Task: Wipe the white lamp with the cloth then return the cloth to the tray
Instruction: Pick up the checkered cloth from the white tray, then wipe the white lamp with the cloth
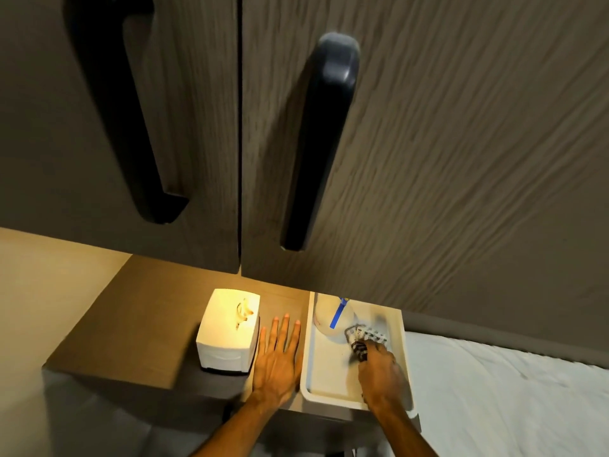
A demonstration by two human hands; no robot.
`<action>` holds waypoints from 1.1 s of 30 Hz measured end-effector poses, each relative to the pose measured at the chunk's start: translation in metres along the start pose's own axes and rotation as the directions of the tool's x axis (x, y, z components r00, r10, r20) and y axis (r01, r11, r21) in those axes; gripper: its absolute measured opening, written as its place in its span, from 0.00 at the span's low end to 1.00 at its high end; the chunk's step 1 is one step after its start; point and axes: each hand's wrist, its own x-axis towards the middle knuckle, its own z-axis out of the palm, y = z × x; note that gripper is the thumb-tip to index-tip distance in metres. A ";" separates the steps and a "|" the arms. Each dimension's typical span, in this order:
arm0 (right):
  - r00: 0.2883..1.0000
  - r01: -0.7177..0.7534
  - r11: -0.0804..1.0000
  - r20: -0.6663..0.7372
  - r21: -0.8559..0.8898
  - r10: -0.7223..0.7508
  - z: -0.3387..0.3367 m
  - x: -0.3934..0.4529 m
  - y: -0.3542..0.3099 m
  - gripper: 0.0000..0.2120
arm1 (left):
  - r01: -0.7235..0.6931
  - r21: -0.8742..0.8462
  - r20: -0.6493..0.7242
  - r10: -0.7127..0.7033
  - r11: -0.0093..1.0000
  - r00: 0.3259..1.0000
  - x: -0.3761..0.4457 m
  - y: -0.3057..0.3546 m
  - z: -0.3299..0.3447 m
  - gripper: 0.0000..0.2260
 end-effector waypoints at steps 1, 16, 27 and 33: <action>1.000 -0.007 0.998 -0.019 0.066 0.009 -0.005 0.000 -0.002 0.20 | -0.010 -0.044 -0.018 0.010 0.999 1.000 0.000 -0.003 0.001 0.32; 0.988 0.129 0.682 -0.153 0.720 -0.025 -0.041 -0.142 -0.094 0.21 | -0.116 -0.409 -0.522 -0.127 0.905 0.844 -0.059 -0.096 -0.117 0.22; 0.870 0.493 0.754 -0.222 0.433 -0.441 0.029 -0.185 -0.235 0.26 | -0.130 -0.576 -0.170 0.038 0.807 0.985 -0.028 -0.157 -0.107 0.28; 0.808 0.581 0.799 -0.228 0.155 -0.543 0.018 -0.124 -0.241 0.24 | -0.051 -0.440 -0.123 -0.004 0.896 0.992 -0.019 -0.159 -0.099 0.25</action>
